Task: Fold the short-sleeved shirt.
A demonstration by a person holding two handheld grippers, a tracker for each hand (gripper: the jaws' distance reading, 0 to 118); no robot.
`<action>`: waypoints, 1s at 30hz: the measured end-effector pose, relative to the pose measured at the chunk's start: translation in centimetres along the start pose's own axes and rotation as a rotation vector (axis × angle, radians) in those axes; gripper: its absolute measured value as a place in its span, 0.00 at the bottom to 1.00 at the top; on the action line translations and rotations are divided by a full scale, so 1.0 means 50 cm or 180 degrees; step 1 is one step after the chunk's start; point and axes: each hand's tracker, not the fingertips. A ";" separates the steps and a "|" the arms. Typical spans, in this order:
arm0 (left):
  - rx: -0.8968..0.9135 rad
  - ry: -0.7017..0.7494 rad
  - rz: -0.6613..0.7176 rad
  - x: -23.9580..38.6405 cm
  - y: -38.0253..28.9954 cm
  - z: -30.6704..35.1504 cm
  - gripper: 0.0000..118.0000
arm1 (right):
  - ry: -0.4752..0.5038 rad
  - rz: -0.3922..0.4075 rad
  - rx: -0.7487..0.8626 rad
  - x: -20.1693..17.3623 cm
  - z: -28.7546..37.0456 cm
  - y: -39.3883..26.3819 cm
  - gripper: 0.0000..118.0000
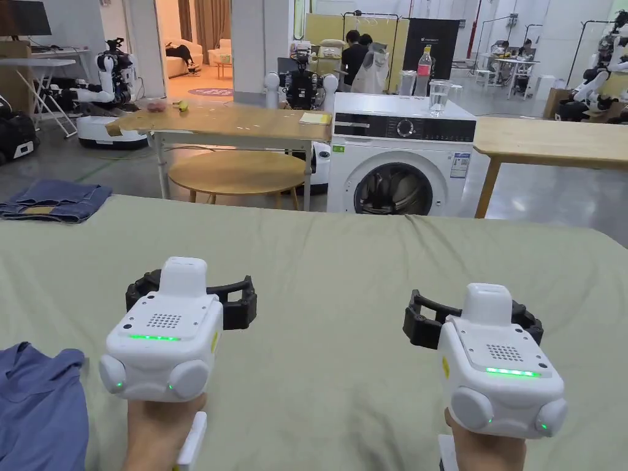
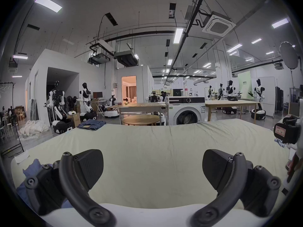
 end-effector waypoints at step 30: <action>0.0057 -0.0049 -0.0120 -0.008 0.001 0.026 0.99 | 0.0050 -0.0026 0.0049 -0.010 0.019 0.000 1.00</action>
